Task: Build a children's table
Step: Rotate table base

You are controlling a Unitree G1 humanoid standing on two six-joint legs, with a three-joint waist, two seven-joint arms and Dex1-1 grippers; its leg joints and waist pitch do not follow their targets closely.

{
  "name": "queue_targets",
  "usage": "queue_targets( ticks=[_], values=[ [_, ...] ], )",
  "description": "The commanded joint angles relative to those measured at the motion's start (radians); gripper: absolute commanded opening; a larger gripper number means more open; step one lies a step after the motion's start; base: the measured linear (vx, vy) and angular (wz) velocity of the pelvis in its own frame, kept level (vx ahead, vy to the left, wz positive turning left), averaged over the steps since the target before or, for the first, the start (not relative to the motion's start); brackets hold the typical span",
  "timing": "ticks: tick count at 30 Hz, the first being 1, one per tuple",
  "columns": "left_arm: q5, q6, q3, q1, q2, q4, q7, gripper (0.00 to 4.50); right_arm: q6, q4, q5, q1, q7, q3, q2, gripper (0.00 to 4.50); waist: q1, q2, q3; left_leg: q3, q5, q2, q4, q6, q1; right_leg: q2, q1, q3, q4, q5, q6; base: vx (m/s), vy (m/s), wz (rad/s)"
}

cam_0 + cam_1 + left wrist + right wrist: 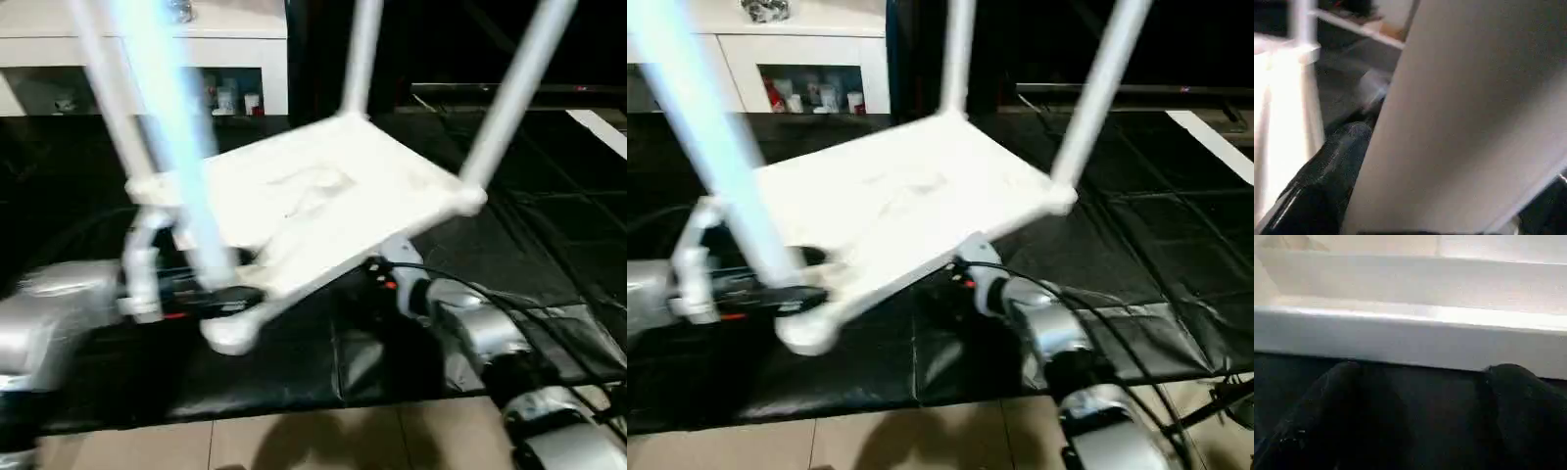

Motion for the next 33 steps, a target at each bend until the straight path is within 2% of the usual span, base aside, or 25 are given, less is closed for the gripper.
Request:
queue_targets(
  ticks=[1, 5, 7, 8, 9, 10, 11, 12, 16, 21, 23, 24, 33],
  values=[
    [-0.073, 0.040, -0.040, -0.030, -0.045, -0.072, 0.021, 4.47, -0.045, -0.005, -0.006, -0.046, 0.020, 0.025, 0.034, 4.50, 0.004, 0.008, -0.066, -0.003, -0.185, 0.019, -0.069, 0.000, -0.004, -0.065, 0.063, 0.059, -0.066, -0.220, -0.210, 0.000, 0.000, 0.00],
    [-0.085, 0.052, -0.050, -0.047, -0.087, -0.081, 0.039, 4.47, -0.052, 0.006, -0.009, -0.048, 0.024, 0.029, 0.046, 4.50, -0.003, 0.005, -0.067, -0.002, -0.172, 0.017, -0.065, 0.012, -0.007, -0.063, 0.065, 0.058, -0.069, -0.228, -0.199, 0.000, 0.000, 0.00],
    [-0.090, 0.059, -0.050, -0.050, -0.097, -0.084, 0.045, 4.47, -0.055, 0.010, -0.010, -0.048, 0.027, 0.029, 0.049, 4.50, -0.003, 0.007, -0.065, -0.002, -0.172, 0.017, -0.065, 0.015, -0.007, -0.063, 0.063, 0.058, -0.071, -0.241, -0.195, 0.000, 0.000, 0.00],
    [-0.101, 0.067, -0.069, -0.063, -0.129, -0.091, 0.058, 4.47, -0.062, 0.011, -0.014, -0.042, 0.036, 0.033, 0.062, 4.50, -0.004, 0.011, -0.064, -0.001, -0.178, 0.018, -0.065, 0.014, -0.006, -0.063, 0.062, 0.058, -0.072, -0.246, -0.196, 0.000, 0.000, 0.00],
    [-0.101, 0.067, -0.069, -0.063, -0.129, -0.091, 0.058, 4.47, -0.062, 0.011, -0.014, -0.042, 0.036, 0.033, 0.062, 4.50, -0.004, 0.010, -0.066, -0.002, -0.181, 0.018, -0.065, 0.011, -0.004, -0.062, 0.062, 0.057, -0.072, -0.244, -0.196, 0.000, 0.000, 0.00],
    [-0.104, 0.069, -0.086, -0.076, -0.159, -0.089, 0.074, 4.47, -0.067, 0.012, -0.018, -0.039, 0.039, 0.036, 0.072, 4.50, -0.003, 0.015, -0.066, -0.003, -0.183, 0.018, -0.066, 0.010, -0.004, -0.062, 0.062, 0.057, -0.071, -0.240, -0.198, 0.000, 0.000, 0.00],
    [-0.107, 0.073, -0.088, -0.081, -0.168, -0.088, 0.085, 4.47, -0.071, 0.018, -0.020, -0.041, 0.040, 0.034, 0.075, 4.50, -0.004, 0.011, -0.066, -0.002, -0.189, 0.019, -0.065, 0.009, -0.003, -0.061, 0.062, 0.058, -0.071, -0.229, -0.201, 0.000, 0.000, 0.00],
    [-0.104, 0.074, -0.093, -0.088, -0.179, -0.083, 0.094, 4.47, -0.075, 0.023, -0.020, -0.043, 0.042, 0.034, 0.078, 4.50, -0.004, 0.014, -0.066, -0.003, -0.188, 0.019, -0.065, 0.008, -0.002, -0.061, 0.062, 0.057, -0.070, -0.224, -0.203, 0.000, 0.000, 0.00],
    [-0.083, 0.056, -0.120, -0.123, -0.217, -0.054, 0.114, 4.47, -0.092, 0.025, -0.003, -0.039, 0.090, 0.028, 0.101, 4.50, -0.005, 0.011, -0.066, -0.002, -0.204, 0.017, -0.065, 0.014, -0.002, -0.060, 0.063, 0.057, -0.074, -0.233, -0.202, 0.000, 0.000, 0.00],
    [-0.077, 0.047, -0.133, -0.173, -0.285, -0.018, 0.141, 4.47, -0.103, 0.031, -0.001, -0.037, 0.114, 0.033, 0.119, 4.50, -0.010, 0.009, -0.068, -0.005, -0.186, 0.017, -0.064, 0.018, -0.008, -0.063, 0.069, 0.055, -0.072, -0.226, -0.202, 0.000, 0.000, 0.00],
    [-0.064, 0.038, -0.138, -0.189, -0.314, 0.000, 0.162, 4.47, -0.110, 0.048, -0.007, -0.043, 0.104, 0.028, 0.125, 4.50, -0.011, 0.009, -0.069, -0.003, -0.179, 0.017, -0.061, 0.024, -0.007, -0.062, 0.066, 0.055, -0.073, -0.219, -0.207, 0.000, 0.000, 0.00],
    [-0.049, 0.022, -0.148, -0.206, -0.348, 0.020, 0.190, 4.47, -0.117, 0.059, -0.012, -0.049, 0.095, 0.024, 0.132, 4.50, -0.012, 0.011, -0.068, -0.002, -0.180, 0.016, -0.061, 0.027, -0.008, -0.061, 0.066, 0.055, -0.076, -0.222, -0.209, 0.000, 0.000, 0.00],
    [0.016, -0.060, -0.165, -0.251, -0.451, 0.091, 0.247, 4.47, -0.143, 0.097, -0.028, -0.058, 0.071, 0.002, 0.138, 4.50, -0.011, 0.006, -0.069, -0.004, -0.182, 0.018, -0.060, 0.041, -0.009, -0.063, 0.068, 0.052, -0.079, -0.227, -0.210, 0.000, 0.000, 0.00]
  ],
)
